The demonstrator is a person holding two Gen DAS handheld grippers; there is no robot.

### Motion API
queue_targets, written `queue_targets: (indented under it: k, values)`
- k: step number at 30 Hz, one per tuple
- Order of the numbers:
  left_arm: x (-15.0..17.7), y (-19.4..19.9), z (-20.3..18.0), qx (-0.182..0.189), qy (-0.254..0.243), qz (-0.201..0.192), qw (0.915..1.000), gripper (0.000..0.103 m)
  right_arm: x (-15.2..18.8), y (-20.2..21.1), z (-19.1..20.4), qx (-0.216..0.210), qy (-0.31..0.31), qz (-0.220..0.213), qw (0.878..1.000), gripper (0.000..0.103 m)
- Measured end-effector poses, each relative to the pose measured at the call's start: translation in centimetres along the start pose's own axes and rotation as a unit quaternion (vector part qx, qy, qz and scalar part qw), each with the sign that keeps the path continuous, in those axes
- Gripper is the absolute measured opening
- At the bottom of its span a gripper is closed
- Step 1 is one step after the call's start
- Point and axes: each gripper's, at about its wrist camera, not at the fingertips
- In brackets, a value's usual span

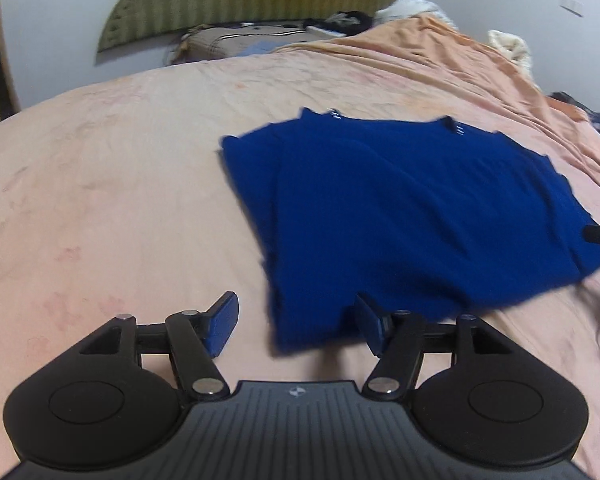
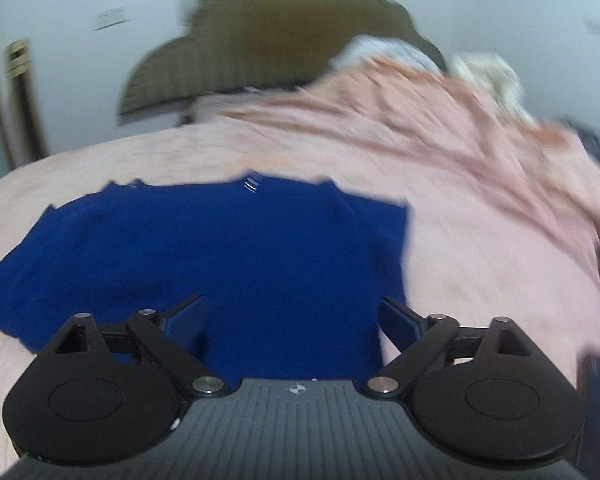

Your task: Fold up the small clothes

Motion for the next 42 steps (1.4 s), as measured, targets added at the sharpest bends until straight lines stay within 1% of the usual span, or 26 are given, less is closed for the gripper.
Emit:
queue_targets:
  k: [1,2,3,4,5,6,7,11,13,16,18,20,23,25,27,28,29,31,32,33,36,38,39,40,41,42]
  values:
    - [0.2,-0.3,-0.2,0.000,-0.001,0.002,1.0000,0.060,0.3,-0.2,-0.8,-0.004,-0.015,0.018,1.000,0.093]
    - [0.3,-0.7,-0.5,-0.001,0.000,0.007,1.0000,0.050,0.8,-0.4,-1.2,-0.008,-0.026,0.033,0.999,0.089]
    - [0.5,-1.1,-0.6,0.002,0.000,0.013,0.9999,0.022,1.3,-0.4,-1.5,-0.013,-0.037,0.045,0.998,0.076]
    - [0.6,-1.2,-0.7,-0.001,0.001,0.014,0.9999,0.016,1.7,-0.5,-1.7,-0.025,-0.047,0.051,0.997,0.057]
    - [0.7,-1.0,-0.9,-0.006,-0.001,0.009,0.9999,0.011,2.0,-0.7,-1.8,-0.028,-0.056,0.054,0.997,0.048]
    - [0.6,-0.8,-0.9,-0.008,-0.003,0.006,0.9999,0.007,2.1,-0.7,-1.8,-0.019,-0.057,0.053,0.997,0.029]
    - [0.5,-0.4,-0.8,-0.008,-0.001,0.004,1.0000,0.006,2.1,-0.6,-1.8,-0.006,-0.052,0.049,0.997,0.013]
    - [0.1,2.1,-0.5,-0.024,-0.015,-0.016,0.9995,0.005,2.0,1.0,-2.0,0.005,-0.046,0.023,0.999,0.011]
    - [0.2,2.8,-0.4,-0.036,-0.032,-0.017,0.9987,0.000,1.6,1.9,-1.9,0.019,-0.026,0.009,0.999,0.010]
    - [1.2,1.2,-0.1,-0.044,-0.053,0.025,0.9973,0.001,1.4,1.5,-2.1,0.036,-0.009,0.012,0.999,0.010]
    - [1.7,0.6,-0.2,-0.057,-0.058,0.037,0.9960,0.001,1.9,0.8,-2.0,0.034,-0.001,0.036,0.999,0.011]
    - [1.5,1.6,-0.2,-0.055,-0.050,0.022,0.9970,0.002,2.3,0.6,-1.7,0.043,0.009,0.044,0.998,0.023]
    - [0.3,3.4,-0.9,-0.051,-0.046,-0.021,0.9974,0.002,1.8,1.8,-1.3,0.075,0.012,0.019,0.997,0.043]
    - [-1.0,3.2,-2.1,-0.049,-0.046,-0.040,0.9969,0.005,0.7,3.0,-0.3,0.085,0.023,-0.021,0.996,0.041]
    - [-2.2,1.7,-3.5,-0.031,-0.034,-0.042,0.9981,0.006,-0.2,3.3,1.6,0.045,0.041,-0.038,0.997,0.044]
    - [-2.6,0.4,-4.1,-0.024,-0.028,-0.031,0.9988,0.006,-0.4,3.0,2.8,0.015,0.047,-0.036,0.998,0.049]
    - [-2.8,-1.1,-4.8,-0.023,-0.026,-0.016,0.9993,0.006,-0.4,2.6,3.9,-0.012,0.052,-0.029,0.998,0.048]
    - [-2.5,-3.8,-5.4,-0.048,-0.023,0.018,0.9984,0.006,-0.1,1.4,6.4,-0.055,0.070,-0.014,0.996,0.050]
    - [-1.9,-4.6,-5.6,-0.062,-0.025,0.025,0.9974,0.006,0.3,0.9,7.5,-0.059,0.084,-0.011,0.995,0.052]
    - [-1.3,-4.1,-5.8,-0.068,-0.033,0.009,0.9971,0.007,0.7,0.3,8.3,-0.052,0.096,-0.004,0.994,0.053]
    - [-0.8,-3.1,-6.5,-0.077,-0.039,0.008,0.9962,0.008,2.0,-1.0,8.8,-0.028,0.124,0.034,0.991,0.055]
    - [-0.7,-2.6,-6.7,-0.074,-0.034,0.000,0.9966,0.015,2.1,-0.6,8.3,-0.026,0.109,0.033,0.993,0.056]
    - [-0.7,-2.5,-6.9,-0.077,-0.026,-0.003,0.9967,0.030,1.9,-0.3,8.1,-0.026,0.095,0.028,0.995,0.057]
    - [-0.7,-2.5,-7.0,-0.080,-0.019,-0.007,0.9966,0.054,1.7,0.1,8.1,-0.030,0.083,0.020,0.996,0.059]
    - [-0.5,-2.5,-7.1,-0.085,-0.009,-0.014,0.9962,0.066,1.6,0.3,8.3,-0.038,0.076,0.010,0.996,0.060]
    - [-0.4,-2.5,-7.2,-0.094,0.003,-0.022,0.9954,0.077,1.7,0.3,8.4,-0.041,0.073,0.004,0.996,0.066]
Point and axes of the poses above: each gripper's, at about its wrist camera, not at the fingertips, and y roughly against the way its jaws point, z to its left, x to its underside, and after that the axes turned 6 degrees about x, right-handed
